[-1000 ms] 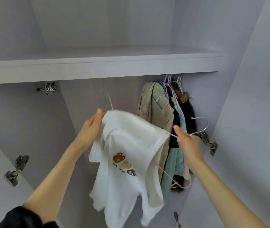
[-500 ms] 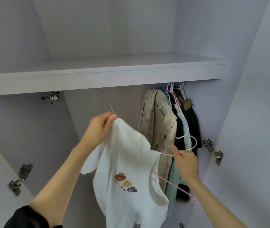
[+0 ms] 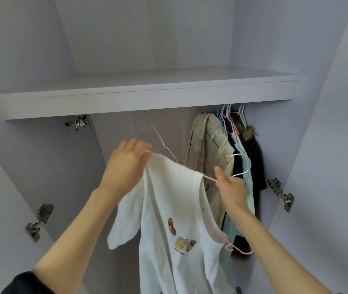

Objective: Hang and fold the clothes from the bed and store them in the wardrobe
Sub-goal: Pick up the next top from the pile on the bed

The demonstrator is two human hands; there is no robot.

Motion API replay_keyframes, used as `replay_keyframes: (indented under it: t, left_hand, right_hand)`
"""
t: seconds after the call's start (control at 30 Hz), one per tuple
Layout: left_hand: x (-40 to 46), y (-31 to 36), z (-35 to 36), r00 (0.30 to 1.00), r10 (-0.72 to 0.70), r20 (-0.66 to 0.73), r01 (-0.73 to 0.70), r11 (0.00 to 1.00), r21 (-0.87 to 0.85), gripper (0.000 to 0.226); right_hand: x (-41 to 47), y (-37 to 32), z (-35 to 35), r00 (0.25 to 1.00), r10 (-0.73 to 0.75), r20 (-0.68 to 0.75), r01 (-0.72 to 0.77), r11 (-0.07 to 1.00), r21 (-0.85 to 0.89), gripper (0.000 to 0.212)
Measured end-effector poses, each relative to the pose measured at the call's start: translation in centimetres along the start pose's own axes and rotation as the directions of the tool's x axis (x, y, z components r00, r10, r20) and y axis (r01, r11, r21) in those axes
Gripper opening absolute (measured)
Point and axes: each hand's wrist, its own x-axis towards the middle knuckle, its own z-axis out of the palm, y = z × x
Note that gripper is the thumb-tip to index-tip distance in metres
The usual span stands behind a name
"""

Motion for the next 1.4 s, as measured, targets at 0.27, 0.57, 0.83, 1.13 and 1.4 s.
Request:
replay_keyframes:
  t: [0.27, 0.57, 0.83, 1.13, 1.4]
  left_hand:
    - [-2.2, 5.2, 1.8, 0.966, 0.242, 0.094, -0.252, 0.959, 0.126, 0.032]
    - [-0.4, 4.6, 2.2, 0.964, 0.166, 0.21, -0.149, 0.984, -0.096, 0.023]
    - [-1.3, 3.1, 2.1, 0.996, -0.016, 0.086, 0.028, 0.99, -0.141, 0.015]
    - [-0.7, 2.7, 1.1, 0.995, -0.096, -0.036, 0.085, 0.97, -0.229, 0.017]
    - [-0.5, 3.7, -1.1, 0.988, -0.101, -0.116, 0.053, 0.932, -0.359, 0.014]
  right_hand:
    - [-0.8, -2.2, 0.8, 0.998, -0.059, 0.021, 0.058, 0.997, 0.056, 0.057]
    - [-2.3, -2.8, 1.6, 0.983, -0.015, 0.185, 0.01, 1.0, 0.026, 0.052]
    - [-3.8, -1.7, 0.9, 0.738, -0.647, 0.191, 0.673, 0.686, -0.278, 0.028]
    - [-6.8, 2.7, 0.8, 0.413, -0.874, 0.255, 0.902, 0.354, -0.248, 0.021]
    - [-6.0, 7.5, -1.0, 0.636, -0.38, 0.671, 0.761, 0.45, -0.466, 0.037]
